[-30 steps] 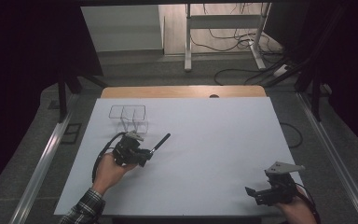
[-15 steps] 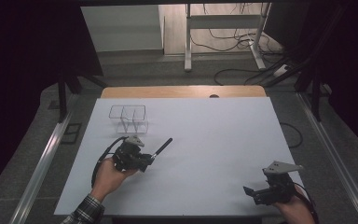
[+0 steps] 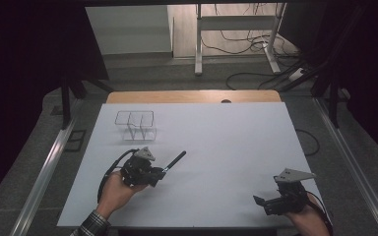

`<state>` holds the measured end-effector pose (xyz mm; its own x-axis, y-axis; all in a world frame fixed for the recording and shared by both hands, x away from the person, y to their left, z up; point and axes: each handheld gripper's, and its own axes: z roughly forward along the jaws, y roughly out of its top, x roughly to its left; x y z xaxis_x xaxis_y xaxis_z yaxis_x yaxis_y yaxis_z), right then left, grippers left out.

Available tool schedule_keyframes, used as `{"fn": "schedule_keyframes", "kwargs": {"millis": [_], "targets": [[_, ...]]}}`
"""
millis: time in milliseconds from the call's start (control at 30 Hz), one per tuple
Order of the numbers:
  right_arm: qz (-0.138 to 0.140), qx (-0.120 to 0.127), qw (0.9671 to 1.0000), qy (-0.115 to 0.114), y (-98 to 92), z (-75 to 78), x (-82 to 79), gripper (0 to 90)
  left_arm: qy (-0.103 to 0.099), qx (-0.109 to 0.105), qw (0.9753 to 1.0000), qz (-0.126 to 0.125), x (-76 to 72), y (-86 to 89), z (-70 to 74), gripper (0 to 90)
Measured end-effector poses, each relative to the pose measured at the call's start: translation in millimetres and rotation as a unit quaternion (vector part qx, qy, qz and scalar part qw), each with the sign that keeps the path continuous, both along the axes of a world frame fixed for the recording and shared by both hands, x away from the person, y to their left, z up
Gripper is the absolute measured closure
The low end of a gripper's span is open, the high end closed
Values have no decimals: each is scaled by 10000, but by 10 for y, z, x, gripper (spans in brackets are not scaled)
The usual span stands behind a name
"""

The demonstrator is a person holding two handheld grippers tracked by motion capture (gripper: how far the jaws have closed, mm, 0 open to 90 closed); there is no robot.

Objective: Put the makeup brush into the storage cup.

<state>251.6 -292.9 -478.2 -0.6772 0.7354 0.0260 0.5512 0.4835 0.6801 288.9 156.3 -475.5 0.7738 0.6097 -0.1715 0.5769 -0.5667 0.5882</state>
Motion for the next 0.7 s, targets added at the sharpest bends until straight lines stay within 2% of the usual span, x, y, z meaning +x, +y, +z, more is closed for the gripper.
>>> {"fn": "schedule_keyframes", "kwargs": {"millis": [233,700], "targets": [[57,-30,10000,-55,70,29,12,0,11,10,10000,-64,-47,-39,-3,770],[359,-181,9992,4,296,39,55,0,1,-15,9996,-266,-149,-141,-1,770]]}}
